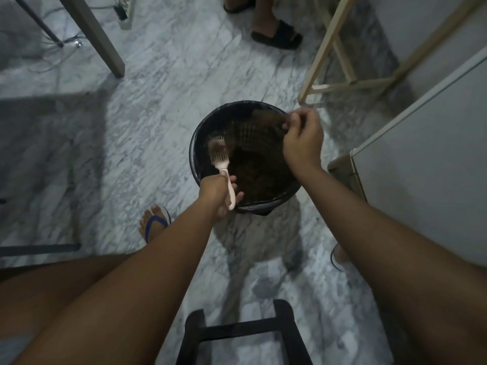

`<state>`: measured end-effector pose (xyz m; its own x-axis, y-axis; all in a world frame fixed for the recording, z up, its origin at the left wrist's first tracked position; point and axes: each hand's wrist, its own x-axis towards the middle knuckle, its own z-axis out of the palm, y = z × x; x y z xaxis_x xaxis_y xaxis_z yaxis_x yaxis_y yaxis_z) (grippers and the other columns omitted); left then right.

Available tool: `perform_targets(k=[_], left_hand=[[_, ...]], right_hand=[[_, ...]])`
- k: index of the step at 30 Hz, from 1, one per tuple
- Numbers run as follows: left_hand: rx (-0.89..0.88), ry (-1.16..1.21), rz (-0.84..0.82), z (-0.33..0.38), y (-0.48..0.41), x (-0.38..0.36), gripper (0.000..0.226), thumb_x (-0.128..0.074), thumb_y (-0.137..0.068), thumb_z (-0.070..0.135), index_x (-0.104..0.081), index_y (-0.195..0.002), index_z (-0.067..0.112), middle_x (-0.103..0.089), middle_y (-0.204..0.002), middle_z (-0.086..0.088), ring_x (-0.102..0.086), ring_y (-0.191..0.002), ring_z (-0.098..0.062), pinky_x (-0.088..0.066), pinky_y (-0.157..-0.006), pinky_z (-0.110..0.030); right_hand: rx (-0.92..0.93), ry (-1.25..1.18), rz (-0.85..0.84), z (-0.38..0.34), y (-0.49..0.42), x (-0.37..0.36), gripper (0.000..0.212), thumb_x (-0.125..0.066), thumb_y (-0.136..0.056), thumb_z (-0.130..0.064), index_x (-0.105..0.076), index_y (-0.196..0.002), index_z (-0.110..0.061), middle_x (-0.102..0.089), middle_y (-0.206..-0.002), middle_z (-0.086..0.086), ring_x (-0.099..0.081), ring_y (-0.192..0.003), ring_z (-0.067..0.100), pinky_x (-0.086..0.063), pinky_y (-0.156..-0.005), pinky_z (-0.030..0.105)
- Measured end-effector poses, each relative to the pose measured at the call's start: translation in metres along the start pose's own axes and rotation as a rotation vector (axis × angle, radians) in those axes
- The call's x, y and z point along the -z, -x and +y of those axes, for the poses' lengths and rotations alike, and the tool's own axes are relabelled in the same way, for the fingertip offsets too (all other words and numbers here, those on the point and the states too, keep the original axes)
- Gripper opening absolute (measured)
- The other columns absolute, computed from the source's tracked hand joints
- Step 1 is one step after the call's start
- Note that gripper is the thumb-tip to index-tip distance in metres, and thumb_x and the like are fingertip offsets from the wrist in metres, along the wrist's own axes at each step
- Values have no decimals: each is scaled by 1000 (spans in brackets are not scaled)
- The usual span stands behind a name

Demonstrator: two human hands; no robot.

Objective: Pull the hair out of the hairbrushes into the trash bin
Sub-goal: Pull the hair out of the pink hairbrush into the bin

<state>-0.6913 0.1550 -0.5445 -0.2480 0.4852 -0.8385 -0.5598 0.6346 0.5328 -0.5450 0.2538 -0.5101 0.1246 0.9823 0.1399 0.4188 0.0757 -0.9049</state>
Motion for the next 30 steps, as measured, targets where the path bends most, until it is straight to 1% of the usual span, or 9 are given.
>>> perform_targets(k=[3, 7, 10, 12, 15, 17, 19, 22, 30], left_hand=[[-41, -28, -20, 3, 3, 4, 37, -47, -104, 28, -57, -127, 2, -60, -100, -6, -58, -86, -17, -54, -57, -30], [-100, -42, -96, 6, 8, 6, 33, -50, -103, 24, -56, -128, 4, -65, -109, -7, -65, -87, -19, -57, -60, -34], [-150, -114, -139, 7, 9, 9, 29, -51, -102, 25, -60, -123, 6, -66, -100, -4, -60, -74, -16, -55, -54, -31], [-169, -127, -186, 6, 9, 12, 29, -49, -103, 23, -60, -120, 3, -63, -90, -3, -53, -63, -14, -49, -49, -27], [-171, -90, -274, 6, 8, 19, 29, -47, -104, 22, -58, -121, 1, -61, -90, -3, -48, -56, -12, -41, -44, -25], [-168, -58, -318, 7, 7, 23, 27, -46, -104, 22, -58, -119, 3, -60, -95, -4, -48, -55, -11, -40, -44, -25], [-162, -34, -344, 8, 8, 25, 25, -45, -105, 22, -58, -116, 4, -59, -95, -5, -47, -55, -11, -39, -44, -25], [-150, 11, -352, 9, 9, 24, 24, -43, -105, 21, -57, -114, 3, -59, -93, -4, -45, -55, -11, -39, -44, -23], [-124, 112, -306, 11, 14, 7, 28, -44, -105, 22, -57, -121, 4, -61, -98, -3, -46, -56, -9, -40, -44, -20]], right_hand=[[-94, -4, 44, 5, -8, 3, 14, -46, -100, -14, -56, -106, -7, -64, -95, 4, -66, -88, 20, -56, -81, 32], [-344, 493, -515, 17, -10, 1, 55, -58, -86, -11, -44, -140, -5, -52, -137, 18, -52, -127, 35, -47, -106, 40], [-245, 415, -633, 7, 0, -4, 96, -65, -81, -6, -9, -159, -17, -27, -159, 15, -38, -142, 34, -43, -106, 36], [-104, 237, -677, 3, 5, -12, 107, -68, -80, -1, -3, -159, -32, -22, -162, 8, -43, -138, 26, -48, -100, 30], [-7, 185, -669, 3, 8, -23, 86, -75, -85, -9, -29, -155, -26, -55, -144, 6, -59, -121, 14, -47, -101, 23], [37, 195, -559, 2, 8, -27, 45, -73, -88, -15, -65, -132, -17, -75, -115, 5, -69, -102, 9, -53, -99, 28], [22, 136, -491, 2, 10, -29, 19, -71, -91, -17, -78, -108, -15, -79, -89, 4, -73, -78, 10, -61, -84, 36], [4, 46, -437, 1, 10, -27, 13, -66, -94, -13, -78, -95, -11, -76, -78, 6, -71, -66, 13, -62, -73, 40], [236, -121, -120, -23, 8, -15, 11, -59, -96, -11, -69, -95, -5, -70, -81, -1, -67, -77, 11, -57, -75, 32]])
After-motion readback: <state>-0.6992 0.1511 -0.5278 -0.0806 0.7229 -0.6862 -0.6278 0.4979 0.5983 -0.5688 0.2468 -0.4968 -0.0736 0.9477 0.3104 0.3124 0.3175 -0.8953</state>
